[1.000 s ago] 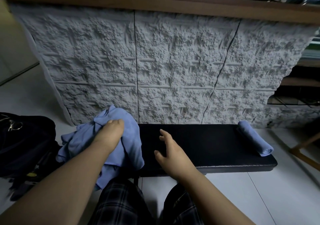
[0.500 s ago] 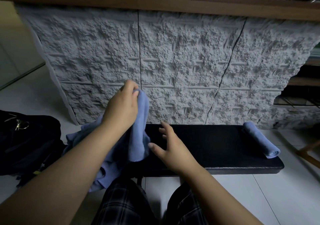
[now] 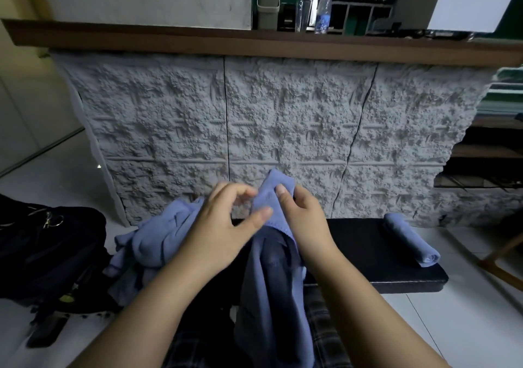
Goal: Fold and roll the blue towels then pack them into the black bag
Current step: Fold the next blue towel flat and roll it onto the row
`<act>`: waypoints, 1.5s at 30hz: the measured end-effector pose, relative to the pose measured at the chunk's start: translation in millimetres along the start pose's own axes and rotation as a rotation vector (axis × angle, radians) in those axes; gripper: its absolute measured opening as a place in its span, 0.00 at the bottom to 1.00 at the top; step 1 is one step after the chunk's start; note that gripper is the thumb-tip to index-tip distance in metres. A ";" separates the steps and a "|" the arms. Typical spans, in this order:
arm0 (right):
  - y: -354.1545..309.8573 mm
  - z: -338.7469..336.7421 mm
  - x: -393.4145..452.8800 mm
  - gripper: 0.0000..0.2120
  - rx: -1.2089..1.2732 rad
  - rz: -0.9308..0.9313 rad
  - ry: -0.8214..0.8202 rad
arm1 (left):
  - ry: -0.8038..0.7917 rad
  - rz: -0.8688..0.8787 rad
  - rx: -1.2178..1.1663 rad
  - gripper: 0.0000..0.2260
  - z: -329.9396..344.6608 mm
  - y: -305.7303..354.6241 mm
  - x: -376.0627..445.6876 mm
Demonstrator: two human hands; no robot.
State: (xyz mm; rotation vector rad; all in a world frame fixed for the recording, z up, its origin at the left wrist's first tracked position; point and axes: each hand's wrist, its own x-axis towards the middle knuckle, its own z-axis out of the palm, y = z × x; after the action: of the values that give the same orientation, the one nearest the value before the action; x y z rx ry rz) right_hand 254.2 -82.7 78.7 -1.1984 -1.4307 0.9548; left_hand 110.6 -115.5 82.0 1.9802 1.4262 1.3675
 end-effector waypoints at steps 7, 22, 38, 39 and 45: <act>-22.2 -3.6 -18.4 0.17 0.190 0.053 -0.117 | 0.050 -0.189 -0.071 0.09 5.5 20.3 -21.1; -34.8 -11.5 -45.8 0.02 0.178 -0.210 -0.169 | 0.234 -0.095 -0.147 0.11 -35.1 62.4 17.4; -28.2 -46.1 -39.5 0.09 -0.200 -0.227 0.347 | 0.266 -0.189 0.492 0.03 -55.7 3.9 -2.2; -28.3 -45.6 -39.4 0.09 -0.151 -0.202 0.344 | 0.244 -0.236 0.463 0.08 -55.2 1.6 -2.5; -29.9 -19.3 -52.3 0.10 -0.180 -0.156 -0.059 | 0.062 -0.115 0.062 0.16 -29.7 26.3 -1.4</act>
State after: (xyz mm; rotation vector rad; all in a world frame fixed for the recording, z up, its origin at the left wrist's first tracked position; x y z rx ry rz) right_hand 268.0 -140.4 100.7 -1.1758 -1.6604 0.7722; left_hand 99.6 -135.5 114.5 1.8762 1.6026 1.3600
